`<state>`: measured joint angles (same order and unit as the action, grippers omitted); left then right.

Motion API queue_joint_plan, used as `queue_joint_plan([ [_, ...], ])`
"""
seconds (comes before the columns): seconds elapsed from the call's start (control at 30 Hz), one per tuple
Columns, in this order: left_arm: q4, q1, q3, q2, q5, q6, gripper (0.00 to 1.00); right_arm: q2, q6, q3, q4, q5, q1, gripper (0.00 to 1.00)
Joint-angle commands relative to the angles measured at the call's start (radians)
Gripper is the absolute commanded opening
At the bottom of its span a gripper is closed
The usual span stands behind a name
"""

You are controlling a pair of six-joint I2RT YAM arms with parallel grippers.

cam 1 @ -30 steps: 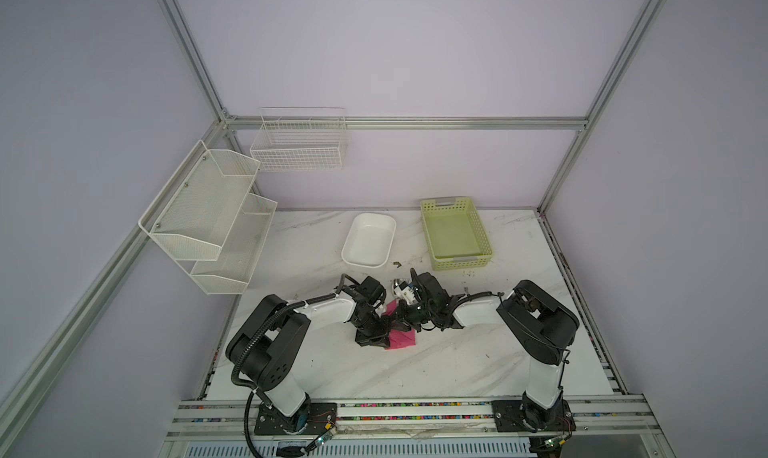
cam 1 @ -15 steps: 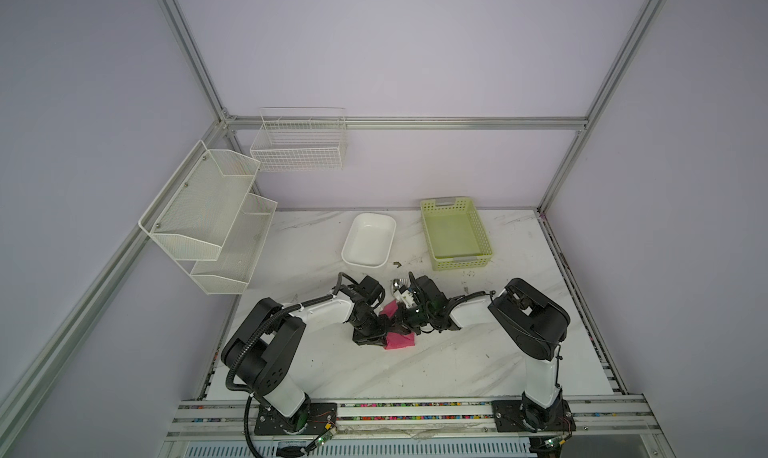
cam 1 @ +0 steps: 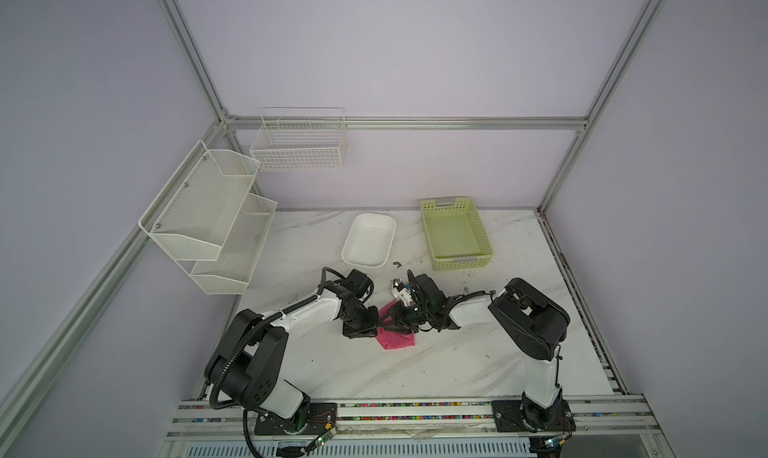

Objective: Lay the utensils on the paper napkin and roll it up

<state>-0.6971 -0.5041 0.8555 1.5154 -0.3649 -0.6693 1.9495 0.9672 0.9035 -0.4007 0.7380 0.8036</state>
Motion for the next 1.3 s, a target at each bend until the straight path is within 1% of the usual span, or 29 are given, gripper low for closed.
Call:
queue_joint_plan([
  [0.0,0.014,0.006,0.054,0.003,-0.009,-0.005,0.13,0.006,0.001,0.002,0.039,-0.033,0.006,0.42],
  [0.07,0.027,0.007,0.056,0.005,-0.016,-0.012,0.14,0.006,0.001,0.002,0.039,-0.033,0.006,0.40],
  [0.13,0.036,0.007,0.057,0.008,-0.021,-0.018,0.14,0.008,0.003,0.000,0.039,-0.030,0.006,0.29],
  [0.2,0.053,0.009,0.059,0.009,-0.030,-0.026,0.12,0.009,0.002,0.000,0.039,-0.029,0.006,0.16],
  [0.27,0.068,0.009,0.062,0.015,-0.044,-0.034,0.10,0.012,0.001,-0.002,0.037,-0.027,0.006,0.05],
  [0.3,0.076,0.009,0.062,0.020,-0.049,-0.039,0.09,0.012,0.001,-0.001,0.037,-0.025,0.006,0.01],
  [0.33,0.082,0.009,0.063,0.023,-0.051,-0.042,0.09,0.012,0.002,-0.002,0.037,-0.025,0.006,0.00],
  [0.77,0.160,0.009,0.076,0.101,-0.077,-0.068,0.06,0.019,0.000,-0.006,0.036,-0.025,0.006,0.00],
  [0.97,0.158,0.009,0.056,0.128,-0.046,-0.072,0.05,0.013,0.002,-0.005,0.036,-0.020,0.006,0.00],
  [1.27,0.147,0.011,0.024,0.161,-0.034,-0.073,0.03,-0.060,0.010,-0.004,0.057,-0.027,0.003,0.00],
])
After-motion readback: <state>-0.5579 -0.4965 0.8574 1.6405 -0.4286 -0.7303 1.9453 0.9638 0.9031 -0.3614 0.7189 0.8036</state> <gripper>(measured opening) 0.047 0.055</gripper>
